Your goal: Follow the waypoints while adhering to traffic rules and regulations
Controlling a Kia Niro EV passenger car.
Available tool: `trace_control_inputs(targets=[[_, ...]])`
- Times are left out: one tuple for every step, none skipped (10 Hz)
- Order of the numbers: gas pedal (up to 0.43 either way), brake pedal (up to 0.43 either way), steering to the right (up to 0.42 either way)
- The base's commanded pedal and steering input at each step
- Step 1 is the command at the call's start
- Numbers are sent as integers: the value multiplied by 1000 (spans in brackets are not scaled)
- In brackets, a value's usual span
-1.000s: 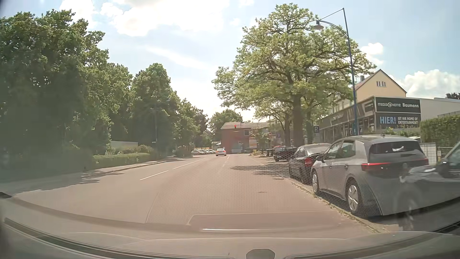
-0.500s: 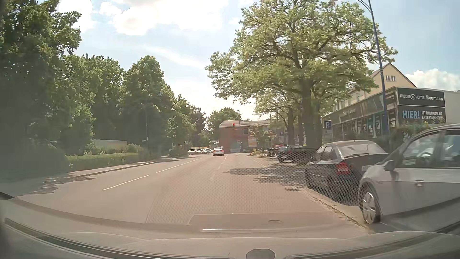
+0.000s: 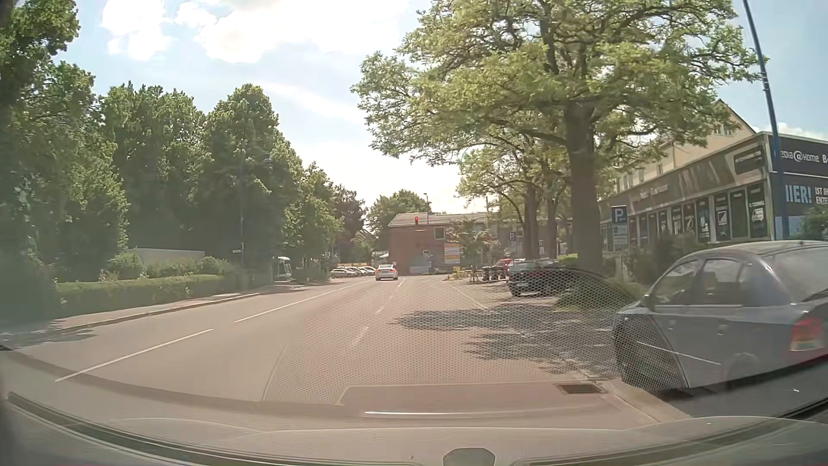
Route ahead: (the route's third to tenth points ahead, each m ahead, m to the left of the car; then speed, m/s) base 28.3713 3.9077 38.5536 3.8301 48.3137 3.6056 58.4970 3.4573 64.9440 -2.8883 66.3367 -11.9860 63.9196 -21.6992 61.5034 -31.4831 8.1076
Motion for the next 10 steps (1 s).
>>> trace_control_inputs(targets=[[177,0,5],[177,0,4],[177,0,3],[177,0,0],[177,0,-2],[157,0,-4],[150,0,-5],[130,0,-7],[110,0,-11],[98,0,-15]])
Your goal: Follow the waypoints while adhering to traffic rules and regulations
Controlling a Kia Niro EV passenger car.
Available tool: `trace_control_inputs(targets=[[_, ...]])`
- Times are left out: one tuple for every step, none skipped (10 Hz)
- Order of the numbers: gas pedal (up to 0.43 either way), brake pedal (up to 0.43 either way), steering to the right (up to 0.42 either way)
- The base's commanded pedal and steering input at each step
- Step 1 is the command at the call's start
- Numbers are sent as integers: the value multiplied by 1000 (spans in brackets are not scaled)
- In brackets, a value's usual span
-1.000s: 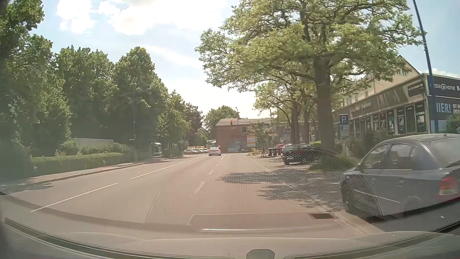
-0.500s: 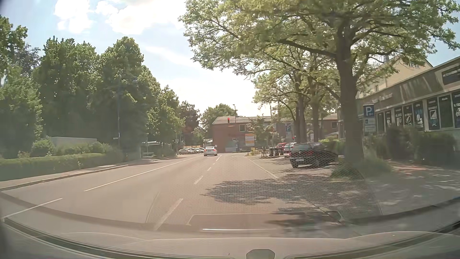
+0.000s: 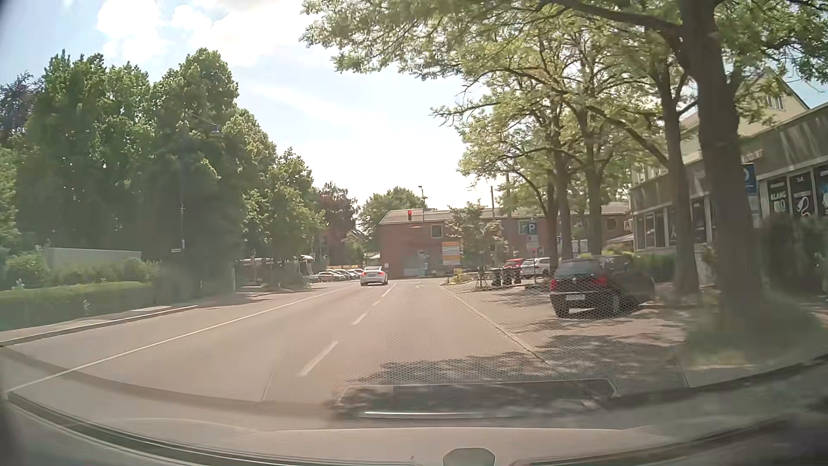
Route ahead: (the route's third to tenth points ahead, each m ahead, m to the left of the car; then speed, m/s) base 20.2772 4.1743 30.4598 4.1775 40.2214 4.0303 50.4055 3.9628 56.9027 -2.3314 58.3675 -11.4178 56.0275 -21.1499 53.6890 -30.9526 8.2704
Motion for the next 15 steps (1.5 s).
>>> trace_control_inputs(targets=[[87,0,-18],[79,0,-18],[67,0,-19],[59,0,-19],[47,0,-18],[47,0,-19],[47,0,-18],[47,0,-16],[39,0,-15],[39,0,-15],[39,0,-15],[28,0,-14],[28,0,-13],[28,0,-12],[20,0,-12]])
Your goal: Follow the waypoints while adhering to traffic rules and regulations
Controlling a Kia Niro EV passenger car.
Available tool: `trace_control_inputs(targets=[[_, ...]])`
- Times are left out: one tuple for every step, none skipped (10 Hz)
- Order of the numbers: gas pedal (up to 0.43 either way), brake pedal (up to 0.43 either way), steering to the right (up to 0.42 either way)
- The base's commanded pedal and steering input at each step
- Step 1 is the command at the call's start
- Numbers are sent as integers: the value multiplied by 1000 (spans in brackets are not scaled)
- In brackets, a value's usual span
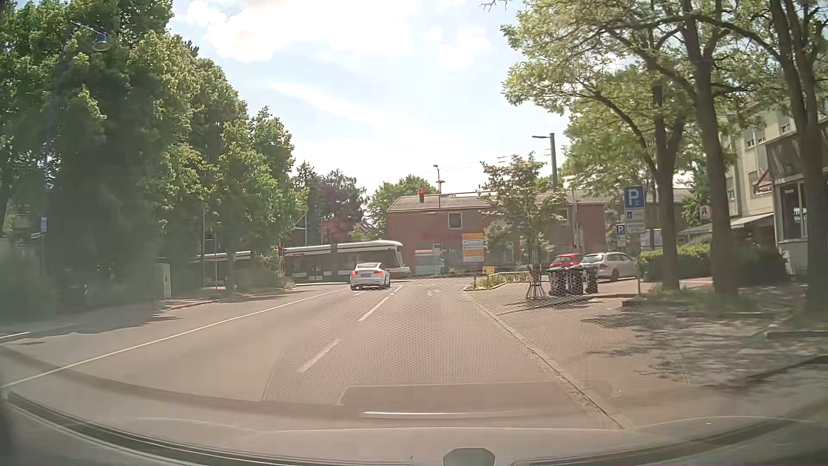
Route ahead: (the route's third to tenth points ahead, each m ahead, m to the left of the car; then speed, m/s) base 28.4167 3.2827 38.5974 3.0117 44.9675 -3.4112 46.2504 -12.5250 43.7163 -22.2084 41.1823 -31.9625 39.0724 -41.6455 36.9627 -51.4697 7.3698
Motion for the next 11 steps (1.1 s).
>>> trace_control_inputs(targets=[[8,0,-12],[0,0,-12],[0,0,-12],[0,0,-12],[0,0,-11],[0,0,-12],[0,0,-12],[0,0,-12],[0,0,-12],[0,0,-12],[0,0,-12]])
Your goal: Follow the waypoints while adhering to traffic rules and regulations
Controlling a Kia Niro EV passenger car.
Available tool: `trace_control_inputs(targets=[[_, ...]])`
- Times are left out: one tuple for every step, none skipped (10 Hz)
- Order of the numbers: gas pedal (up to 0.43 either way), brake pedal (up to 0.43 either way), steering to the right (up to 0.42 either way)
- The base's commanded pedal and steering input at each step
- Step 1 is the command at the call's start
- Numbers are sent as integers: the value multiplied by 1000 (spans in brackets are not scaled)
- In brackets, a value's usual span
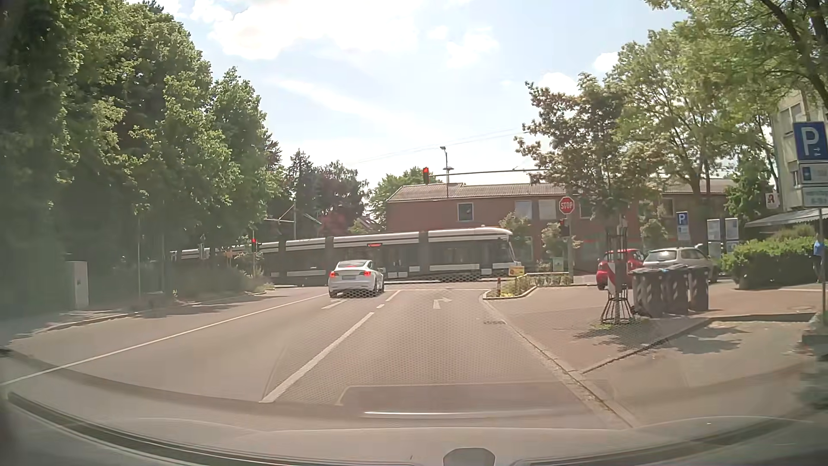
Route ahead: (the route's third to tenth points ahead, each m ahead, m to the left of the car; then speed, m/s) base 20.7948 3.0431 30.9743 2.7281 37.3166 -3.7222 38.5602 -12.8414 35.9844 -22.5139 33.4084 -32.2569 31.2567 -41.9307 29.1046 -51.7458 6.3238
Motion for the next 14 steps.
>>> trace_control_inputs(targets=[[0,0,-12],[0,0,-12],[0,0,-12],[0,0,-11],[0,0,-10],[0,0,-10],[0,0,-10],[0,0,-10],[0,6,-10],[0,30,-12],[0,37,-12],[0,55,-10],[0,73,-7],[0,85,-4]])
